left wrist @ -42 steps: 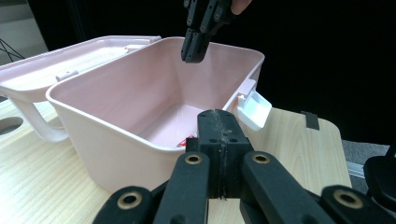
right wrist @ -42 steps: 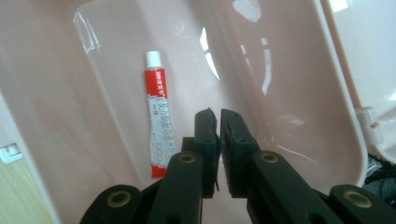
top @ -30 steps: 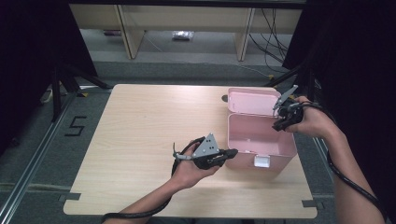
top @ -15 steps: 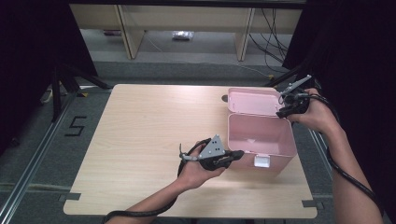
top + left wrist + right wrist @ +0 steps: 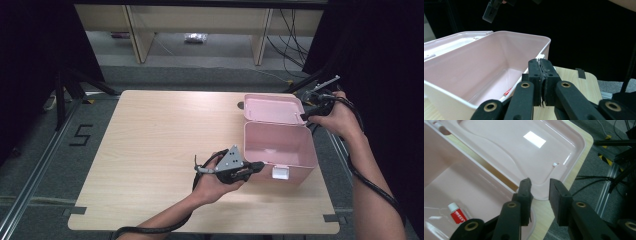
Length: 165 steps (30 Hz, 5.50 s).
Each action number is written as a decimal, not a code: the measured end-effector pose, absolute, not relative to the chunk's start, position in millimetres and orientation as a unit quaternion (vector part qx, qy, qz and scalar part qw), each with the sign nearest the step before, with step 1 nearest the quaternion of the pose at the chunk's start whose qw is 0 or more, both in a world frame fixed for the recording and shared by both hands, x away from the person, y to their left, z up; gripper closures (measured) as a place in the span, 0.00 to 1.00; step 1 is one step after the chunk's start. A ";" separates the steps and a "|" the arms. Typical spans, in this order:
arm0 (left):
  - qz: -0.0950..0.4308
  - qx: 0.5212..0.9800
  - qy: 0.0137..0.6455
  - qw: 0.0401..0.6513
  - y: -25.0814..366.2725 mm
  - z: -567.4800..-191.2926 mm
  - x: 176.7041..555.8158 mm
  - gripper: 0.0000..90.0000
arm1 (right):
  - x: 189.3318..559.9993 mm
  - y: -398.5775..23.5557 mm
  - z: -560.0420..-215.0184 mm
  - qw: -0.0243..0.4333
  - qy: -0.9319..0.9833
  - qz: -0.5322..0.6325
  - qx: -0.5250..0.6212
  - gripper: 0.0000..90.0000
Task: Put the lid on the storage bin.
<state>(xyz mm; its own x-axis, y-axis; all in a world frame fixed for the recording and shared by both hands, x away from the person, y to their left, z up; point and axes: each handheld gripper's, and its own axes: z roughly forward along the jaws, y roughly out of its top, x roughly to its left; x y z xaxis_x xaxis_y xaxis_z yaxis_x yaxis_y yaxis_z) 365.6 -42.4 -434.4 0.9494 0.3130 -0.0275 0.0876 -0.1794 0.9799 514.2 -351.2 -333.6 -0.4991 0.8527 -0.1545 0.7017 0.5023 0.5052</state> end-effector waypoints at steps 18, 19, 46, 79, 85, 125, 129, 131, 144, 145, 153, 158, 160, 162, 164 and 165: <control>0.076 0.769 0.121 0.623 -61.3 -441.8 363.5 0.97 | 530.4 -363.4 -339.0 0.203 0.803 0.198 0.524 0.80; 0.075 0.769 0.121 0.623 -62.7 -442.9 363.4 0.97 | 533.6 -365.1 -339.9 0.212 0.805 0.198 0.518 0.81; 0.081 0.778 0.101 0.615 -93.6 -460.4 371.4 0.99 | 563.5 -368.3 -363.7 0.189 0.763 0.193 0.588 0.83; 0.087 0.784 0.104 0.606 -102.9 -467.3 370.3 1.00 | 592.5 -364.6 -376.5 0.184 0.724 0.191 0.637 0.80; 0.086 0.784 0.104 0.605 -102.9 -467.2 370.5 1.00 | 596.5 -364.6 -381.4 0.180 0.719 0.190 0.644 0.81; 0.085 0.785 0.104 0.605 -102.5 -467.0 370.7 1.00 | 607.8 -366.4 -390.3 0.153 0.691 0.181 0.683 0.94; 0.084 0.785 0.105 0.604 -102.6 -466.9 370.9 1.00 | 606.5 -364.9 -389.8 0.148 0.673 0.191 0.699 0.95; 0.084 0.786 0.106 0.604 -102.9 -466.9 370.8 1.00 | 606.4 -365.4 -388.5 0.149 0.673 0.189 0.700 0.96; 0.080 0.785 0.118 0.603 -105.7 -466.5 369.8 1.00 | 602.8 -366.6 -382.5 0.154 0.671 0.200 0.698 0.97; 0.079 0.785 0.120 0.602 -105.7 -466.5 369.8 1.00 | 602.6 -367.2 -381.8 0.156 0.673 0.201 0.694 0.98; 0.072 0.788 0.125 0.599 -106.6 -466.0 369.3 1.00 | 599.2 -368.9 -375.6 0.151 0.668 0.205 0.699 0.98; 0.070 0.788 0.128 0.598 -106.9 -465.8 369.3 1.00 | 597.7 -368.4 -374.2 0.147 0.660 0.205 0.708 0.98; 0.069 0.788 0.129 0.598 -107.7 -466.0 368.9 1.00 | 597.7 -370.3 -374.0 0.157 0.668 0.206 0.697 0.98; 0.070 0.788 0.128 0.598 -107.8 -466.0 368.8 1.00 | 596.7 -369.9 -372.1 0.153 0.667 0.206 0.699 0.98; 0.070 0.788 0.128 0.598 -107.8 -466.1 368.6 1.00 | 595.5 -368.6 -370.8 0.150 0.660 0.209 0.706 0.98; 0.070 0.788 0.128 0.598 -107.9 -466.0 368.6 1.00 | 595.6 -370.4 -371.4 0.161 0.667 0.213 0.695 0.98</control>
